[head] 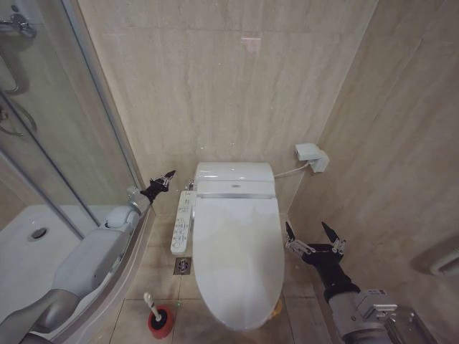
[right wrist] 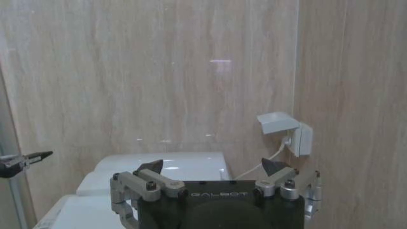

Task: Open the toilet lid, clean the toilet bowl with a toilet brush, close the toilet lid, and flush.

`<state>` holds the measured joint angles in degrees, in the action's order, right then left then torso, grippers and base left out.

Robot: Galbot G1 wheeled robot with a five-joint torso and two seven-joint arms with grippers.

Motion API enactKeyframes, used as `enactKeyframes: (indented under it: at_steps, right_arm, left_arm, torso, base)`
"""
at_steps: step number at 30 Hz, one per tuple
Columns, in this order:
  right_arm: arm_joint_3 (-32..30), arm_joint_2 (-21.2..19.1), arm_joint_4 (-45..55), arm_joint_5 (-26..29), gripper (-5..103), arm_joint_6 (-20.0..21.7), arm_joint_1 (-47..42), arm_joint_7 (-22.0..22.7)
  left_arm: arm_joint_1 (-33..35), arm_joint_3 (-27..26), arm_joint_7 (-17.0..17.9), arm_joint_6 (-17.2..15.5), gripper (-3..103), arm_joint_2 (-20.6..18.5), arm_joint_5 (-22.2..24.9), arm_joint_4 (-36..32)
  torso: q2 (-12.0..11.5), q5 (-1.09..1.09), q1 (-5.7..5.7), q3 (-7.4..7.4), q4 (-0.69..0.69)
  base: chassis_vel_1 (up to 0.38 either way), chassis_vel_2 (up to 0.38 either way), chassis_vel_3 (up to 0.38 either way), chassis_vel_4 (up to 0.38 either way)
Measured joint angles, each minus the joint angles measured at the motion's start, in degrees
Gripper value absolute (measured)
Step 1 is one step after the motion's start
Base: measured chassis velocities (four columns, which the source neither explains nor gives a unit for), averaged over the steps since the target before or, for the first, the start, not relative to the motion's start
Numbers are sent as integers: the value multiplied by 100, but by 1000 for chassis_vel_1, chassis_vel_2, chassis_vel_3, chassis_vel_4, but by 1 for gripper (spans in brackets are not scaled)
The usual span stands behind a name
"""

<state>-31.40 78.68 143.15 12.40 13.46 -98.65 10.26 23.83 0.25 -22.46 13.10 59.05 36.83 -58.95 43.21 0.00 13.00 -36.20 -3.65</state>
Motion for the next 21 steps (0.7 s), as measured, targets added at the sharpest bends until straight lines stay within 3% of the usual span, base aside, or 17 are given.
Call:
enactKeyframes:
  at_steps: [21]
  right_arm:
    - [0, 0, 0, 0, 100, 0, -1, 0]
  left_arm:
    - [383, -190, -230, 76, 0, 249, -217, -36]
  torso:
    - [2, 0, -4, 2, -3]
  base:
    - [5, -5, -4, 5]
